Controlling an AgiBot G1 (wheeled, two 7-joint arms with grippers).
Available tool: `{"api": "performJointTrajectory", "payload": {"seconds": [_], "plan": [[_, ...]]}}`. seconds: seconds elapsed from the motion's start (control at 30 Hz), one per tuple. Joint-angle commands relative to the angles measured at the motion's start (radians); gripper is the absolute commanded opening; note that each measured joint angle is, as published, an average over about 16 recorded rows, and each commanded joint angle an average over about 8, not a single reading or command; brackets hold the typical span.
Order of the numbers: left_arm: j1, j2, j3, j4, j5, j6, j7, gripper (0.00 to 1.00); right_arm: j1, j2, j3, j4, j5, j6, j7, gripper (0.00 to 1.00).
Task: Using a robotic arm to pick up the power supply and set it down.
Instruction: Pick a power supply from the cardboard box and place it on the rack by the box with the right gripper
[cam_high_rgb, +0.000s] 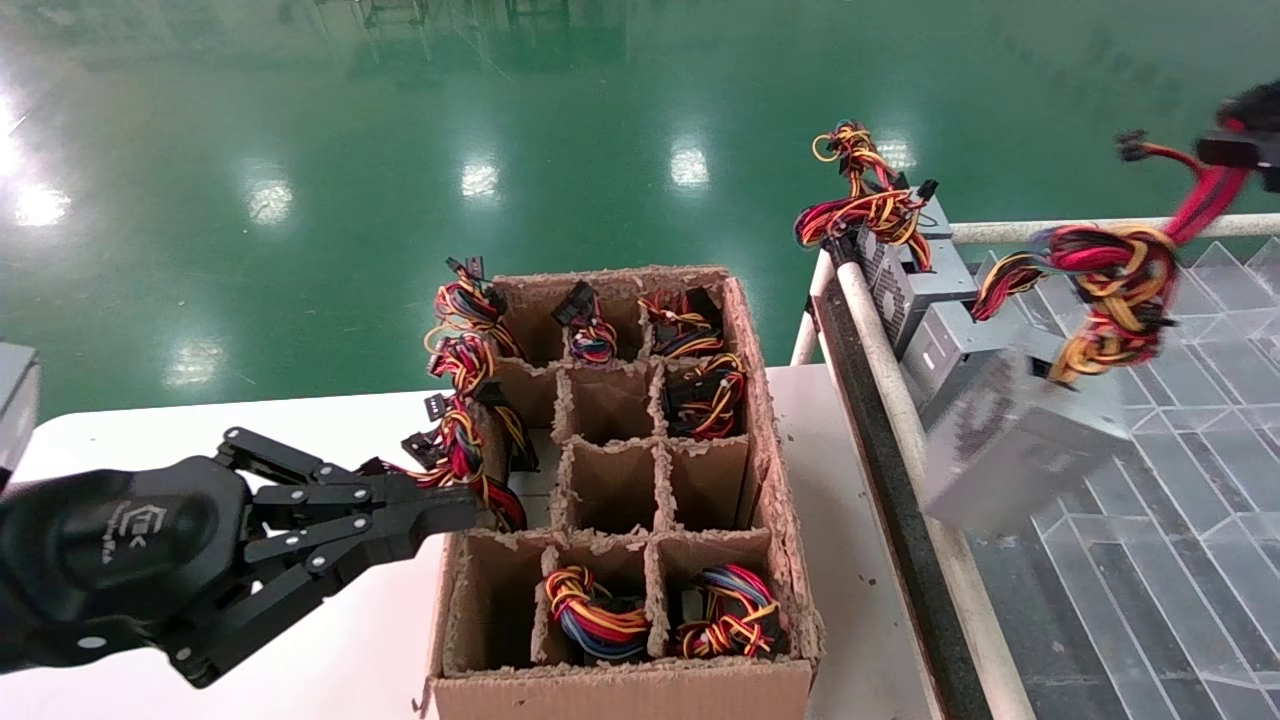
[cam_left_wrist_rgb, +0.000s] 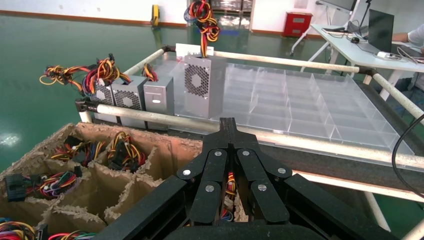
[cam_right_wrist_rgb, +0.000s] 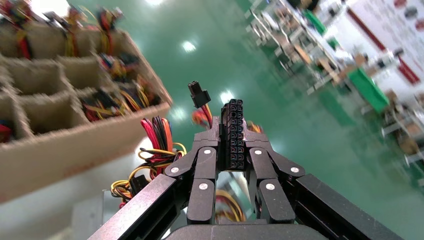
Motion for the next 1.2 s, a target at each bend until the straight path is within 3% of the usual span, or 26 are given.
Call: {"api": "performJointTrajectory", "payload": {"seconds": [0.03,0.27,0.47,0.57,0.8,1.2], "plan": [[0.000,0.000,0.000,0.000,0.000,0.000,0.000,0.00,-0.027,0.027,0.000,-0.002,-0.007,0.020,0.009,0.00],[0.000,0.000,0.000,0.000,0.000,0.000,0.000,0.00,-0.118,0.015,-0.011,-0.010,-0.029,0.167,0.004,0.00],[0.000,0.000,0.000,0.000,0.000,0.000,0.000,0.00,-0.214,-0.068,-0.005,-0.010,-0.042,0.385,-0.031,0.00],[0.000,0.000,0.000,0.000,0.000,0.000,0.000,0.00,-0.257,-0.111,0.002,-0.006,-0.033,0.454,-0.060,0.00],[0.000,0.000,0.000,0.000,0.000,0.000,0.000,0.00,-0.294,-0.157,0.007,-0.004,-0.011,0.466,-0.110,0.00],[0.000,0.000,0.000,0.000,0.000,0.000,0.000,0.00,-0.265,-0.181,-0.010,0.002,-0.017,0.426,-0.121,0.00]]}}
